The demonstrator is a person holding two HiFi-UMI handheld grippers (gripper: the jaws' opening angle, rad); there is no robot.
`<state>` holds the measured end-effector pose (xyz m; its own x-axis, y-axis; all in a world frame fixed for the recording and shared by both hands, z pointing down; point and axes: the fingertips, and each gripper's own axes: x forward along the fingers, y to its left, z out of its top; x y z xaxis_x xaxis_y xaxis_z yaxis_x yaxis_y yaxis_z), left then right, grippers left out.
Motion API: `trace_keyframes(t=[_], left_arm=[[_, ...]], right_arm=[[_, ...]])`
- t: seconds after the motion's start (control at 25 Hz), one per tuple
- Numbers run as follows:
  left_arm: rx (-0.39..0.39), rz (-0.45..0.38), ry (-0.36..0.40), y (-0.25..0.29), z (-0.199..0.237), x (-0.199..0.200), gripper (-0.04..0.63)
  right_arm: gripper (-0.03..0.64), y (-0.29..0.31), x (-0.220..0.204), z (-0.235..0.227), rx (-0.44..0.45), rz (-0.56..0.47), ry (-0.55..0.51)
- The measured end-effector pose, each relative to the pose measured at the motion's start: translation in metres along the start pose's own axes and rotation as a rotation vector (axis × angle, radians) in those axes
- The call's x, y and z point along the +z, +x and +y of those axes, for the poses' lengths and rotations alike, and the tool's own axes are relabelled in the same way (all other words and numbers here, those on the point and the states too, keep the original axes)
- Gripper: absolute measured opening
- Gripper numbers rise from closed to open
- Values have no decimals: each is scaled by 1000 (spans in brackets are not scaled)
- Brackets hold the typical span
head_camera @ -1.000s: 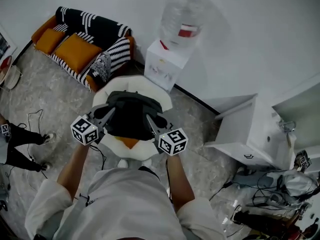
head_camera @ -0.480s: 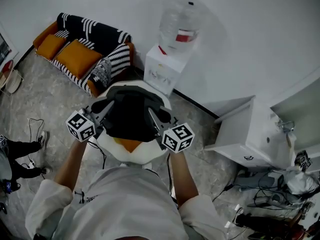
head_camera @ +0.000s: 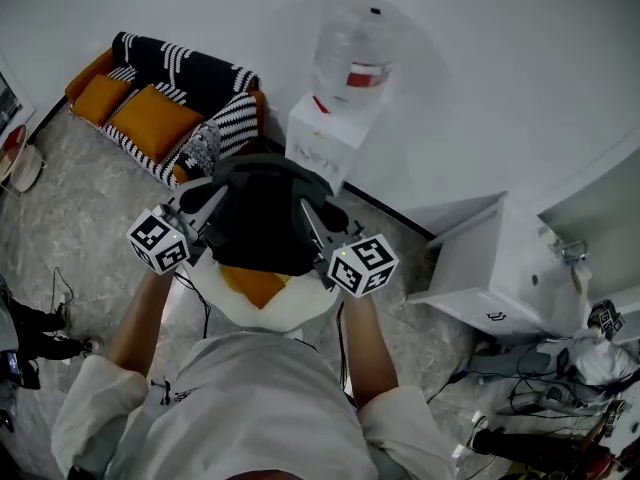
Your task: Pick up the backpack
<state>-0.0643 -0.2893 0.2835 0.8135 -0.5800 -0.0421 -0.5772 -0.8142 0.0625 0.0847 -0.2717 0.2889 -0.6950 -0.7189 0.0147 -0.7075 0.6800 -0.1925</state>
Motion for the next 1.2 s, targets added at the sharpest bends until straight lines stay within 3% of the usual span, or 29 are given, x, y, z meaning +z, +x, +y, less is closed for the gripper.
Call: trace_keyframes(t=[1.2], left_arm=[[10, -9, -32, -5, 10, -4, 31]], right_arm=[[46, 11, -1, 1, 18, 13, -15]])
